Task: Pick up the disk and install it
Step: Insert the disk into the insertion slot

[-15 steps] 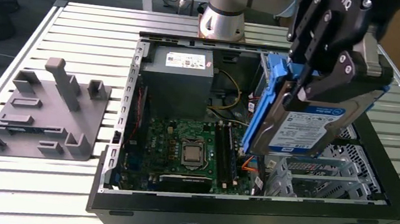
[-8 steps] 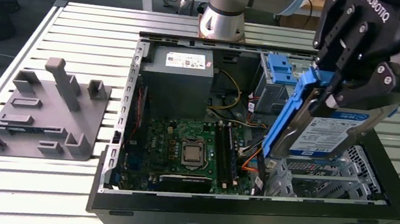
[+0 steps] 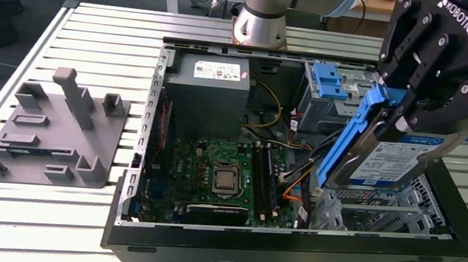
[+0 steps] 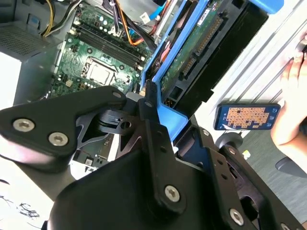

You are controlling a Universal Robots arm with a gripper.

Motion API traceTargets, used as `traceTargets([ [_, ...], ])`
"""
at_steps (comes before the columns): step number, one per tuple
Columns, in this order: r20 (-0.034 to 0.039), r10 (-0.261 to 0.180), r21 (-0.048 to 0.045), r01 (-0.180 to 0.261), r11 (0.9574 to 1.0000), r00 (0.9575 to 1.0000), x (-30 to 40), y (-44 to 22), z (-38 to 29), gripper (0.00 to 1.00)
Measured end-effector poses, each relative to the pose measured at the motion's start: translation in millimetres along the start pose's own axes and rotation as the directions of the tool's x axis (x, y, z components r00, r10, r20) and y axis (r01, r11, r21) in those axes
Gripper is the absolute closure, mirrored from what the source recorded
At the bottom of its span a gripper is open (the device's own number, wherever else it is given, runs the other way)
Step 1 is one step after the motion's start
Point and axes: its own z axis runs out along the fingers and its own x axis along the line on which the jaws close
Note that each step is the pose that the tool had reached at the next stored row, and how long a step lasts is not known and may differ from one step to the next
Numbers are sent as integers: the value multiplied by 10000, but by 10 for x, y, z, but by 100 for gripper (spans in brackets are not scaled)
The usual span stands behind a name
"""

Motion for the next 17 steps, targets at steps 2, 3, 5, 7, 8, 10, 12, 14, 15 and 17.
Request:
traceTargets([
  [2,1,1,0,-1,10000,10000,28,-11,8,64],
  [3,1,1,0,-1,10000,10000,34,-23,12,64],
  [5,3,1,1,-1,10000,10000,42,-64,23,64],
  [7,1,1,0,-1,10000,10000,47,-109,36,64],
  [8,1,1,0,-1,10000,10000,49,-130,44,64],
  [10,0,1,0,-1,10000,10000,50,-177,59,64],
  [12,1,1,0,-1,10000,10000,49,-217,73,64],
  [14,-1,0,0,0,10000,10000,48,-243,86,64],
  [15,0,1,0,-1,10000,10000,48,-256,95,64],
  [17,0,1,0,-1,10000,10000,47,-278,112,64],
])
